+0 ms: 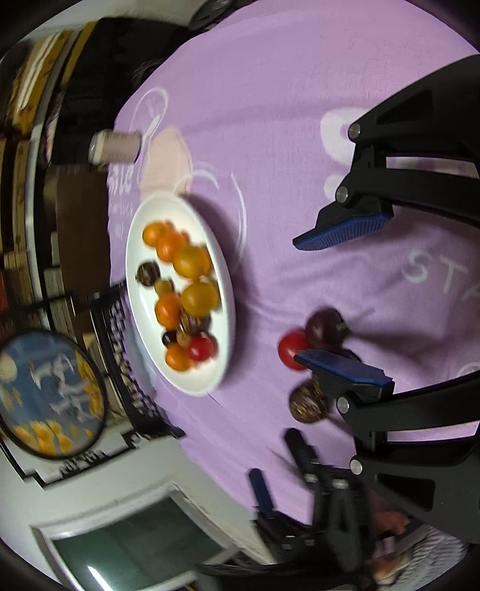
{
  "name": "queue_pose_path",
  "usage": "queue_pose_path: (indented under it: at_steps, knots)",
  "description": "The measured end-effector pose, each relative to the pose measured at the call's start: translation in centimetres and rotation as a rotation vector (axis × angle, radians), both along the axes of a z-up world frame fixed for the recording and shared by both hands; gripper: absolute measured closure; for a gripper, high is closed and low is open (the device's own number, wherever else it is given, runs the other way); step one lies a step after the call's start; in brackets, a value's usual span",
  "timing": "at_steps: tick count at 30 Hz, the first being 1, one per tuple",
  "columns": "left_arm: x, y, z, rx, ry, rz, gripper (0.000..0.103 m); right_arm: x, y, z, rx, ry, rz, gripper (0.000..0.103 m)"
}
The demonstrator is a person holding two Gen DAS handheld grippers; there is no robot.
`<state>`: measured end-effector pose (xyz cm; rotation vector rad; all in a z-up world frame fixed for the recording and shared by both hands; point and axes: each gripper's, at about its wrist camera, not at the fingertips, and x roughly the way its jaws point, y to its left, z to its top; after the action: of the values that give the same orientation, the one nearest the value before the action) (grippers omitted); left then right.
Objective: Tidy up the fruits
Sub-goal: 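Grasp a dark brown passion fruit with the left tool while the right tool grasps a dark red cherry, then place the passion fruit and cherry on the plate, opening both tools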
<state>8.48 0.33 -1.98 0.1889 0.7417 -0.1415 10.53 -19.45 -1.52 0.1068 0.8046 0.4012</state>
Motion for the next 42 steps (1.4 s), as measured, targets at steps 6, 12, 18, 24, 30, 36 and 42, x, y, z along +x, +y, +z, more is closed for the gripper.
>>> queue_pose_path:
  at_steps: [6,12,18,24,30,36,42]
  knots:
    - [0.1,-1.2,-0.7,-0.018,0.028,-0.058,0.015,0.3,0.0,-0.3,0.015,0.026,0.002,0.047]
    - [1.0,-1.4,-1.8,0.038,0.042,-0.035,0.006,0.4,-0.1,-0.4,0.013,0.031,-0.003,0.047]
    - [2.3,2.5,-1.2,0.004,0.056,0.133,0.009,0.6,-0.4,-0.5,0.024,0.041,-0.009,0.047]
    - [2.1,0.0,-2.1,0.093,0.057,0.057,0.009,0.2,1.5,-1.3,-0.033,0.053,0.060,0.047]
    - [2.8,0.7,-2.4,0.035,0.105,0.052,0.030,0.7,1.7,-2.0,0.005,0.081,0.070,0.058]
    - [2.6,0.4,-2.5,-0.010,0.120,0.010,0.055,1.3,2.6,-2.6,0.015,0.089,0.080,0.067]
    - [2.5,0.3,-2.4,-0.033,0.123,-0.008,0.062,0.8,2.9,-2.4,-0.013,0.081,0.100,0.072]
